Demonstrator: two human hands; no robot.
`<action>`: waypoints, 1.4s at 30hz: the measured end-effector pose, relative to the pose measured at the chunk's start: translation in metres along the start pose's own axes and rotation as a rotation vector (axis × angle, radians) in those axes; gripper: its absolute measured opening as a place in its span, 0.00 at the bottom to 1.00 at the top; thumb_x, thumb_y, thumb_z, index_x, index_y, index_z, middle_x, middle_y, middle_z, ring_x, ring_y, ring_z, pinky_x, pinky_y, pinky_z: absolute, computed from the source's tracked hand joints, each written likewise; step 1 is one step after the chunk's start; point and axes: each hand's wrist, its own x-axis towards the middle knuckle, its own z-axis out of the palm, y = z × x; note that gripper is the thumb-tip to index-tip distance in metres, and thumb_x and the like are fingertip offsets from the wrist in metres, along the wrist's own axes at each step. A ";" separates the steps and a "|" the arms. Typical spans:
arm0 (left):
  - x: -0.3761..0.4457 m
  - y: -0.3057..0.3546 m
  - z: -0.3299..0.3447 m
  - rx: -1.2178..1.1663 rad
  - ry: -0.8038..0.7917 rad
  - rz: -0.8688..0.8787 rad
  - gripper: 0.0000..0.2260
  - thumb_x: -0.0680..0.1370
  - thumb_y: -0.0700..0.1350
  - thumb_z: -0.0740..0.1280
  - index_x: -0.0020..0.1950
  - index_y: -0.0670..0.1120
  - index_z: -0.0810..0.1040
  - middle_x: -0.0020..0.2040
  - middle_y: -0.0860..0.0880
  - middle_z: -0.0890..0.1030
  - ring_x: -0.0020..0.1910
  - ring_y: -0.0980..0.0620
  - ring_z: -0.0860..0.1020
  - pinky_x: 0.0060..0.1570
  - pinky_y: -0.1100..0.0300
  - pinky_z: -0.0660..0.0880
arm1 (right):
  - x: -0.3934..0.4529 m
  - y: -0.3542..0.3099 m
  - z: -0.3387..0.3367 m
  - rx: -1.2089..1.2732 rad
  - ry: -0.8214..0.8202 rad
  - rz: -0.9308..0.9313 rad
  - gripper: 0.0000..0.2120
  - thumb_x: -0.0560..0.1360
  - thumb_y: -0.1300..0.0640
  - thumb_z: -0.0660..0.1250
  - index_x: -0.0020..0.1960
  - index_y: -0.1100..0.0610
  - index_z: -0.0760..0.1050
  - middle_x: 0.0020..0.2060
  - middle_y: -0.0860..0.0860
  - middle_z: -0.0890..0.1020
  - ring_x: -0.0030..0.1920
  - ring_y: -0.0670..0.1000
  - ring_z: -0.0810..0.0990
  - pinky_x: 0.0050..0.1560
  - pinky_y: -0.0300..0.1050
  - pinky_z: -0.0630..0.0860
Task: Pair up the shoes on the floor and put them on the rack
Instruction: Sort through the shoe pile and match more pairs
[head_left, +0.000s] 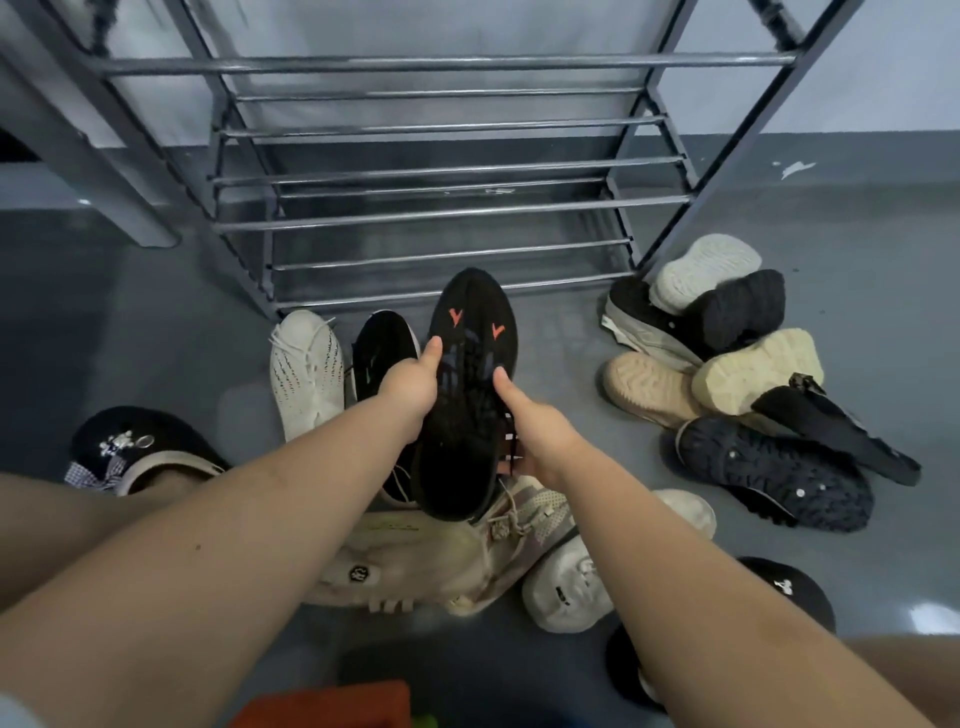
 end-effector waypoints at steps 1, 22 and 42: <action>-0.001 0.001 0.000 -0.049 -0.012 -0.029 0.28 0.77 0.64 0.56 0.59 0.41 0.77 0.56 0.42 0.81 0.54 0.41 0.79 0.60 0.46 0.74 | 0.002 0.000 0.000 -0.012 0.011 -0.019 0.26 0.74 0.39 0.65 0.62 0.57 0.75 0.49 0.51 0.82 0.45 0.51 0.81 0.37 0.44 0.77; 0.021 -0.065 0.044 0.199 -0.002 -0.140 0.24 0.80 0.48 0.60 0.74 0.45 0.62 0.70 0.42 0.70 0.68 0.40 0.70 0.68 0.48 0.67 | 0.061 0.043 -0.079 -0.184 0.366 -0.186 0.21 0.74 0.53 0.71 0.64 0.59 0.76 0.56 0.54 0.81 0.56 0.53 0.79 0.57 0.45 0.75; 0.012 -0.070 0.045 -0.169 -0.085 -0.178 0.26 0.79 0.39 0.64 0.74 0.55 0.60 0.65 0.50 0.72 0.64 0.46 0.71 0.62 0.45 0.72 | 0.044 0.045 -0.102 -0.144 0.085 -0.109 0.33 0.70 0.63 0.74 0.71 0.51 0.66 0.56 0.51 0.80 0.52 0.50 0.80 0.47 0.41 0.79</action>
